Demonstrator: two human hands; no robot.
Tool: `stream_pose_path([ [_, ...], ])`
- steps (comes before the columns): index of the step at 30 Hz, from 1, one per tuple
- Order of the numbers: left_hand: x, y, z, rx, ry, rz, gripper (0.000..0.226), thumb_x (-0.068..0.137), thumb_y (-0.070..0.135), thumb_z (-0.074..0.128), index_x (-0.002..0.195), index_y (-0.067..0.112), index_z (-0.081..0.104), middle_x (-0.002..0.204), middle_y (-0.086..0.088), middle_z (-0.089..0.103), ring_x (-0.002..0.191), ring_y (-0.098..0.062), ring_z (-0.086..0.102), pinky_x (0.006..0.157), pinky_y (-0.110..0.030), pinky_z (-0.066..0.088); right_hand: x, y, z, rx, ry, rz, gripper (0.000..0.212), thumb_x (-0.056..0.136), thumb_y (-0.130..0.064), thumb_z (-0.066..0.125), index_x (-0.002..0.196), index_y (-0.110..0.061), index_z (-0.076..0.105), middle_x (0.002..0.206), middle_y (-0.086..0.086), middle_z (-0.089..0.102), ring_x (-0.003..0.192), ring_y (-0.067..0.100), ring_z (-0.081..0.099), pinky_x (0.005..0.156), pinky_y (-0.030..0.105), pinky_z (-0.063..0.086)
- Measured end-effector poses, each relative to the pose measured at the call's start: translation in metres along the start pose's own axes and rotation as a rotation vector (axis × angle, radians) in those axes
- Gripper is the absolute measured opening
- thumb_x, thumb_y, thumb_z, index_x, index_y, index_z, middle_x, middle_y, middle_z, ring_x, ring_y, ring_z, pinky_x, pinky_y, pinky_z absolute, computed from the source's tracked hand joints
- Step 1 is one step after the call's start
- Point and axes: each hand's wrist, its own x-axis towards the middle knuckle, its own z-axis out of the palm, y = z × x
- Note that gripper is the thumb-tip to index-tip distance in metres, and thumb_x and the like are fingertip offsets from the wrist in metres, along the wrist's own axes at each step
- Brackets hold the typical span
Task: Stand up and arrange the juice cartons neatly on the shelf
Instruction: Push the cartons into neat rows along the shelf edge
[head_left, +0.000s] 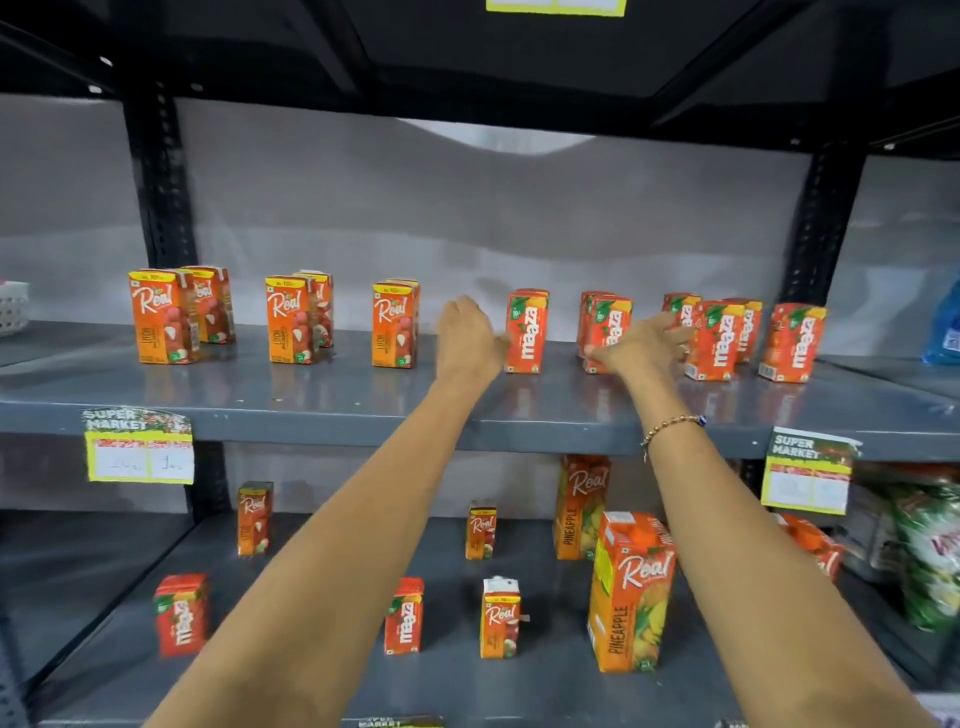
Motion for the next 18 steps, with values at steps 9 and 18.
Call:
stream_pose_path([
  [9,0.012,0.048,0.065,0.053,-0.195,-0.271,0.070,0.086,0.023,0.065,0.136,-0.007,0.026,0.135,-0.020,0.040,0.126,-0.031,0.042,0.101,-0.034,0.039,0.039,0.009,0.016,0.114,-0.258,-0.057,0.086,0.075,-0.029,0.077,0.134,-0.003,0.021,0.131,0.018,0.051,0.121,0.034,0.050,0.096,0.038,0.042],
  [18,0.016,0.051,0.072,0.029,-0.231,-0.235,0.068,0.083,0.028,0.068,0.132,-0.003,0.033,0.130,-0.019,0.048,0.121,-0.032,0.050,0.095,-0.036,0.043,0.051,0.027,0.016,0.125,-0.200,-0.104,0.076,0.075,-0.027,0.076,0.129,-0.006,0.027,0.123,0.016,0.055,0.112,0.033,0.056,0.080,0.033,0.044],
])
